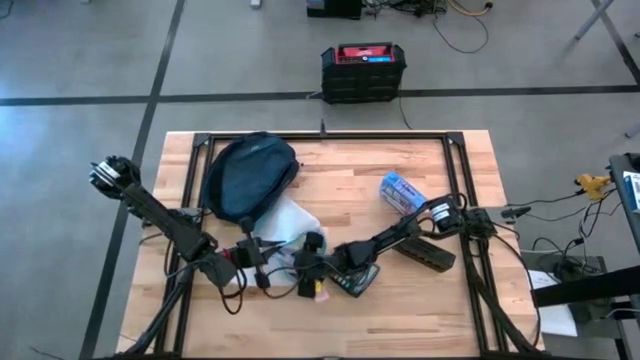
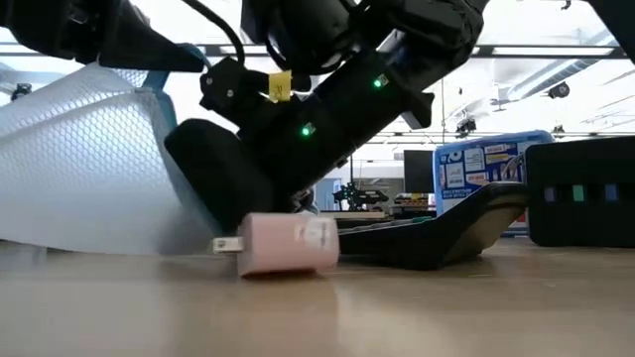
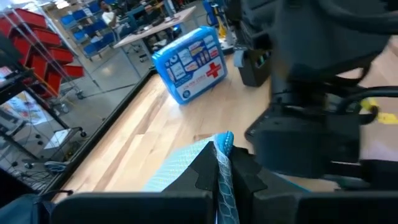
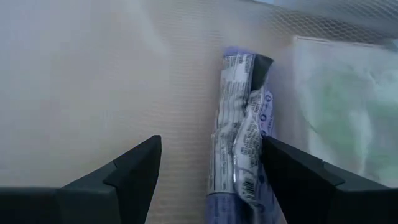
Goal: Unpack backpack
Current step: Remove the purple snack bar from the transparent zip bag
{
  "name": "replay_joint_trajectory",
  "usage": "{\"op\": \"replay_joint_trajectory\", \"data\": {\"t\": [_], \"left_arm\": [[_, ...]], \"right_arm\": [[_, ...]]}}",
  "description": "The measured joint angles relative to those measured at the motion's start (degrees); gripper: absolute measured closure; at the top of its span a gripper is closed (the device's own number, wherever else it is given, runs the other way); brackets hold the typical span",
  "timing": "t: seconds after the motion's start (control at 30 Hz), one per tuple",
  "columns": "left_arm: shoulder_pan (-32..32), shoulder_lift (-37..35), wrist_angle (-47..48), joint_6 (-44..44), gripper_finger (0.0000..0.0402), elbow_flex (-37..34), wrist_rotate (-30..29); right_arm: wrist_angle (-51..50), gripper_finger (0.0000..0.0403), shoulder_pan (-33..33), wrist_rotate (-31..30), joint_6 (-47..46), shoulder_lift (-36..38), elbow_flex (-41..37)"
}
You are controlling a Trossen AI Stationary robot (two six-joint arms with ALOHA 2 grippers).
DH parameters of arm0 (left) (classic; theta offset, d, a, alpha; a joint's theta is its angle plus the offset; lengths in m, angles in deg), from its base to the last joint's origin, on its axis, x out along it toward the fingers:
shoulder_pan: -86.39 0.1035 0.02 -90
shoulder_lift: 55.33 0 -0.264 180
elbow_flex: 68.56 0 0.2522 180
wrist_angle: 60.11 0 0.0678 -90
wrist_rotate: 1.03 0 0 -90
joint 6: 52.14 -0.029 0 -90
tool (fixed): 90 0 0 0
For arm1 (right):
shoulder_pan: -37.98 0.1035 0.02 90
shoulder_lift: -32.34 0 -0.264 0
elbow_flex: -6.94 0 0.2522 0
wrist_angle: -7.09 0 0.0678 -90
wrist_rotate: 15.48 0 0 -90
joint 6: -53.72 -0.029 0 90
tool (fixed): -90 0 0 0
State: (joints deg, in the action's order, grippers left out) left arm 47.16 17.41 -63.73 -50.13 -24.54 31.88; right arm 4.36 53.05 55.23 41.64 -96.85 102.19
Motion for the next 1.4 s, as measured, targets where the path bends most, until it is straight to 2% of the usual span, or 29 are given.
{"op": "replay_joint_trajectory", "data": {"t": [0.13, 0.2, 0.33, 0.4, 0.57, 0.7, 0.93, 1.03, 1.13, 1.23, 1.4], "left_arm": [[-0.10, 0.85, 3.21, 3.07, 0.0402, 0.00, 0.37], [-0.09, 1.25, 5.60, 6.07, 0.0402, 0.00, 0.51], [-0.09, 1.74, 10.02, 10.83, 0.0402, -0.04, 0.51], [-0.09, 1.77, 11.55, 12.62, 0.0402, -0.04, 0.91], [-0.09, 1.83, 13.00, 16.95, 0.0401, -1.40, 4.61], [-0.09, 1.83, 13.14, 21.24, 0.0402, -3.69, 5.61], [-0.09, 1.85, 13.31, 25.59, 0.0401, -6.45, 5.40], [-0.09, 1.85, 13.30, 25.78, 0.0402, -6.68, 5.33], [-0.09, 1.85, 12.93, 26.11, 0.0402, -6.69, 5.24], [-0.09, 1.85, 12.82, 26.68, 0.0402, -6.69, 5.24], [-0.20, 1.85, 12.52, 27.05, 0.0401, -6.65, 5.65]], "right_arm": [[-1.02, 0.0194, -0.48, 0.02, 1.06, 0.09, 0.00], [-1.11, 0.0239, -0.48, -0.02, 2.12, 0.32, 0.00], [-2.26, 0.0353, -0.38, -0.72, 5.45, 1.10, 0.08], [-2.73, 0.0384, -0.13, -0.67, 7.38, 1.85, 0.24], [-4.91, 0.0370, 0.71, -0.42, 9.10, 5.70, 0.50], [-9.91, 0.0390, 1.92, -0.34, 11.34, 9.23, 0.59], [-29.34, 0.0389, 6.53, 0.70, 15.09, 15.83, 0.42], [-34.70, 0.0392, 7.46, 3.09, 15.80, 18.70, -1.56], [-34.56, 0.0392, 7.54, 6.51, 15.76, 22.47, -5.70], [-33.90, 0.0393, 7.15, 7.04, 14.56, 25.69, -11.25], [-25.89, 0.0393, 7.07, 7.45, 12.06, 30.96, -20.63]]}}
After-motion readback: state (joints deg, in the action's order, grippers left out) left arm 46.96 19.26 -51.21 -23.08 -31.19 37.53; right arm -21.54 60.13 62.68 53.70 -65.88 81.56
